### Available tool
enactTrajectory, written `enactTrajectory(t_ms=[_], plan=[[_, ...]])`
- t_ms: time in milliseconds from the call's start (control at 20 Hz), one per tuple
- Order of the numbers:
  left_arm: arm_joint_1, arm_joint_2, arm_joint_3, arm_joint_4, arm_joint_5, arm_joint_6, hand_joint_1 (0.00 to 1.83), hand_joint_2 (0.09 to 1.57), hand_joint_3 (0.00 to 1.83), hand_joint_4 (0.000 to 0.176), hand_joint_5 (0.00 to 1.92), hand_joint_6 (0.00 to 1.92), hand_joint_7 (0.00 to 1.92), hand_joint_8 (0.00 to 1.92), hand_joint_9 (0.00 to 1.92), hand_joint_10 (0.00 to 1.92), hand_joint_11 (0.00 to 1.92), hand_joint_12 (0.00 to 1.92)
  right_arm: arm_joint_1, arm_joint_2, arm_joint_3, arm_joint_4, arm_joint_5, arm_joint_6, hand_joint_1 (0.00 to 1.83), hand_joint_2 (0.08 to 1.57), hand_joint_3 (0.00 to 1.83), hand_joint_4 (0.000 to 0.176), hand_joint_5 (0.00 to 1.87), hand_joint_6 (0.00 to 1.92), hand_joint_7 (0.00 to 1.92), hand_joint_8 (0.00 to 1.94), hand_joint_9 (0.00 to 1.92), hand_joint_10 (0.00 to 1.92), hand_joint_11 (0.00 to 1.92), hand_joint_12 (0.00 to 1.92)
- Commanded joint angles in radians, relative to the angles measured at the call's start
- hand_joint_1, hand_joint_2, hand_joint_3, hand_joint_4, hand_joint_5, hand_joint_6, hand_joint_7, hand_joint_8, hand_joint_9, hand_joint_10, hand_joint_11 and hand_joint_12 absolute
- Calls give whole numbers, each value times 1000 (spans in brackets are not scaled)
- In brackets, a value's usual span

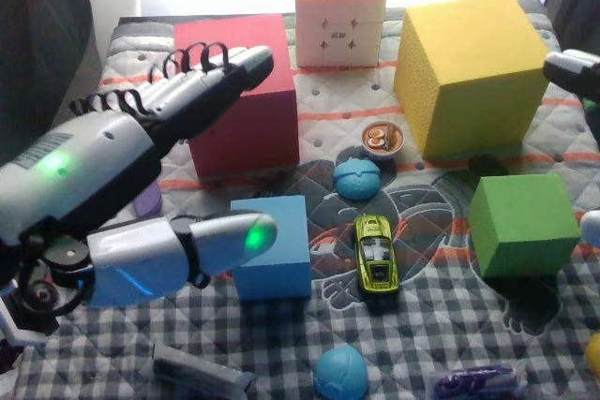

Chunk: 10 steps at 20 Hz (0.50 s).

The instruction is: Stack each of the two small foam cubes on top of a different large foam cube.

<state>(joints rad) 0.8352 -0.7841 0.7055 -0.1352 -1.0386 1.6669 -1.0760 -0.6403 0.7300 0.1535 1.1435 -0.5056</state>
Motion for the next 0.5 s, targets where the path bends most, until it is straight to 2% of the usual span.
enactTrajectory(t_ms=[0, 50, 100, 150, 250, 350, 400, 450], plan=[[-7, -2, 3, 12, -99, -5, 440, 1214, 5, 45, 0, 0, 0, 0, 0, 0, 0, 332, 11, 0, 4, 5, 103, 4, 612, 1164, 24, 0, 0, 0, 29, 5, 0, 311, 0, 1440], [-5, -2, 4, 8, -99, -5, 448, 1198, 0, 50, 0, 0, 0, 0, 0, 0, 0, 207, 9, -2, 4, 7, 100, 4, 604, 1163, 15, 0, 0, 0, 23, 1, 0, 292, 0, 1425], [-5, -2, 4, 6, -97, -5, 469, 1179, 0, 52, 0, 0, 0, 0, 0, 0, 0, 239, 7, -3, 4, 8, 96, 4, 617, 1153, 7, 0, 0, 0, 6, 1, 0, 238, 0, 1437], [-4, -5, 6, 2, -92, -5, 481, 1170, 0, 54, 0, 0, 0, 0, 0, 0, 0, 204, 6, -7, 8, 11, 90, 4, 629, 1137, 0, 0, 0, 0, 10, 3, 0, 297, 0, 1497], [-4, -18, 16, -8, -67, -5, 597, 1139, 0, 69, 0, 0, 0, 0, 0, 0, 0, 133, 9, -17, 16, 13, 67, 4, 614, 1133, 0, 0, 0, 0, 9, 2, 0, 262, 0, 1488], [-5, -36, 28, -19, -23, -5, 646, 1124, 0, 82, 0, 0, 0, 0, 0, 0, 0, 70, 15, -29, 27, 14, 39, 4, 603, 1119, 0, 0, 0, 0, 0, 0, 0, 233, 0, 1350], [-5, -48, 37, -30, -1, -5, 693, 1107, 0, 99, 0, 0, 0, 0, 0, 0, 0, 59, 19, -37, 33, 18, 23, 4, 597, 1110, 0, 0, 0, 0, 0, 0, 0, 182, 0, 1275], [-6, -56, 43, -37, 14, -5, 700, 1098, 0, 101, 0, 0, 0, 0, 0, 0, 0, 55, 23, -45, 38, 22, 12, 4, 590, 1104, 0, 0, 0, 0, 0, 0, 0, 154, 0, 1213]])
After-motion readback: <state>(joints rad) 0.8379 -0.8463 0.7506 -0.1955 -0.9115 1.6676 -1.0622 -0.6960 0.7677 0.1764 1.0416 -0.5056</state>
